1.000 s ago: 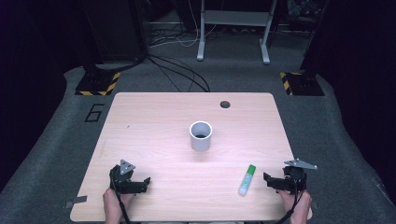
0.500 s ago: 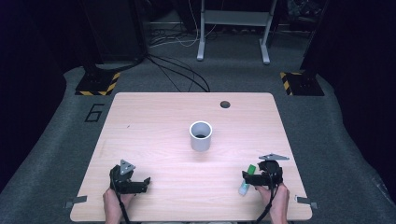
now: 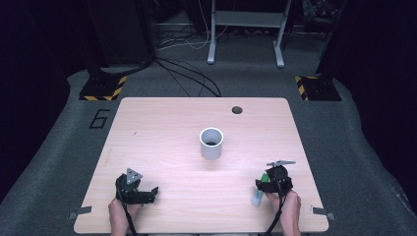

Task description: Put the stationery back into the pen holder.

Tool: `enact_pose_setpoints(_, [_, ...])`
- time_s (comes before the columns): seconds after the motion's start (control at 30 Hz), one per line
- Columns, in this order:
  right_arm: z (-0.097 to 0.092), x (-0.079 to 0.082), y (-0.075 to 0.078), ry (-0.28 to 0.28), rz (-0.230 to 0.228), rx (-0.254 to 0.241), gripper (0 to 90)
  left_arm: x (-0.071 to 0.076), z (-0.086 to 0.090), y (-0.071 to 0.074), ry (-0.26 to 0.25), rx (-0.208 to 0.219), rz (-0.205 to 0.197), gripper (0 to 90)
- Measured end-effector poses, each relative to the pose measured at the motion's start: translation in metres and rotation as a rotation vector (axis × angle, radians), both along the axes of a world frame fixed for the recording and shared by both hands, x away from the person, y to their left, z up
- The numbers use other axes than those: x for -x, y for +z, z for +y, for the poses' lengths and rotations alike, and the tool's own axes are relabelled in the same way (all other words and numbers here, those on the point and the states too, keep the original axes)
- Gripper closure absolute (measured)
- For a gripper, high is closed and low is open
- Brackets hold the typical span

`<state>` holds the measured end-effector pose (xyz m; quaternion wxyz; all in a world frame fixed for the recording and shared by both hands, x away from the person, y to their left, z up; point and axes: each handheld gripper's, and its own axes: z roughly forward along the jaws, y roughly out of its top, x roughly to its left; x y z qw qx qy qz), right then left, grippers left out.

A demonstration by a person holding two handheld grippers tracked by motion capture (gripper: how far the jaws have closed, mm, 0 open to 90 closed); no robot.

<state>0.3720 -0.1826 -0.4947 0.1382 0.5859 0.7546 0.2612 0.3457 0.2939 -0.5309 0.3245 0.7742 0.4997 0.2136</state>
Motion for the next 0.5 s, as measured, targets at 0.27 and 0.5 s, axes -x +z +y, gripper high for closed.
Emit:
enact_pose_setpoints(0.27, [0.0025,-0.0049,-0.0018,0.031,0.015,0.038,49.5,0.0,0.0,0.0,0.0,-0.001,0.0,0.2])
enact_pose_setpoints(0.5, [0.0051,-0.0071,-0.0034,0.053,0.035,0.064,55.2,0.0,0.0001,0.0,0.0,0.0,0.0,0.2])
